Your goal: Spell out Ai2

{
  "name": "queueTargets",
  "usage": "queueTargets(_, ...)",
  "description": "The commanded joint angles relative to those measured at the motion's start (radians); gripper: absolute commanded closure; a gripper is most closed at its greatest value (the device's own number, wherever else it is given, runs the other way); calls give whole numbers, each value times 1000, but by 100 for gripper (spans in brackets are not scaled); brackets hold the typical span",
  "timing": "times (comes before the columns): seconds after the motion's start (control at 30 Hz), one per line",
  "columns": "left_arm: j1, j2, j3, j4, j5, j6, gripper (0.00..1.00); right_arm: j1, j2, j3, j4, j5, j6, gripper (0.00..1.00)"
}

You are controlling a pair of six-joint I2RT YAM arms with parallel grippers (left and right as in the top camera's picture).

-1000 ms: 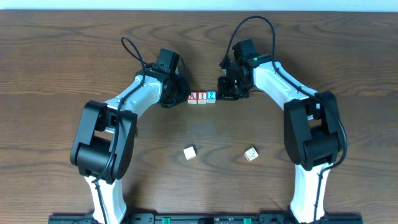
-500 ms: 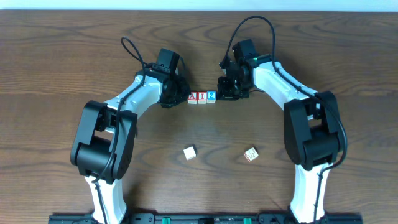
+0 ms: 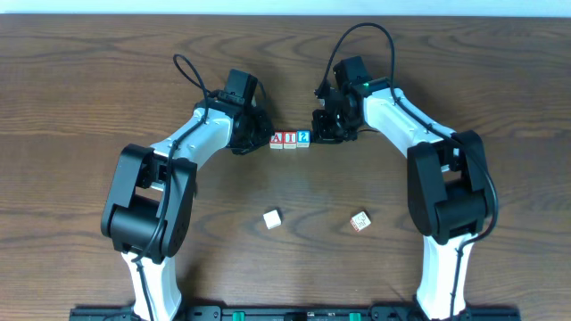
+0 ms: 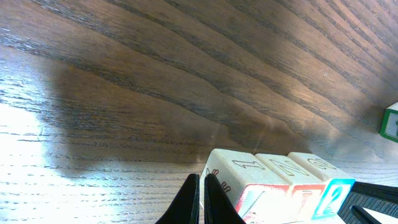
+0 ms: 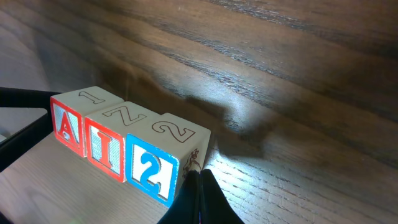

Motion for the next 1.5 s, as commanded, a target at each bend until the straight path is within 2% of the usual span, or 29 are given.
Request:
queueTargets(0.0,-5,8,-2,2,12,-19,94,11,13,4,0,-12,11,99)
queueTargets(0.5,8,5,-1,0,-15,-13,94,0,11,11,-14,24,10,98)
queueTargets(0.77,53,-32,56,-80,-25,69,94,-16,-36,118,-122,140,-13,98)
queueTargets(0.9,57,-133,127,-160,-116,134,94,-16,-103,214,-177,198,-27,98)
queueTargets(1.07,57,-304,185,-201,-123,211,94,-16,-228,329,-211,210,-54,98)
queueTargets(1.17,57,-436,188,-202,-133,254,94,-16,-323,365,-210,211,-55,98)
queueTargets(1.33,57,-640,188,-233,-236,329,94,-16,-502,375,-224,280,-61,99)
queueTargets(1.37,57,-683,188,-247,-261,348,94,-16,-539,375,-235,299,-62,96)
queueTargets(1.4,57,-724,188,-259,-290,364,93,-16,-583,375,-250,317,-62,89)
queueTargets(1.43,57,-762,188,-272,-317,379,78,-16,-617,375,-264,329,-61,69)
queueTargets(1.47,57,-803,188,-282,-342,393,46,-16,-657,375,-279,334,-62,49)
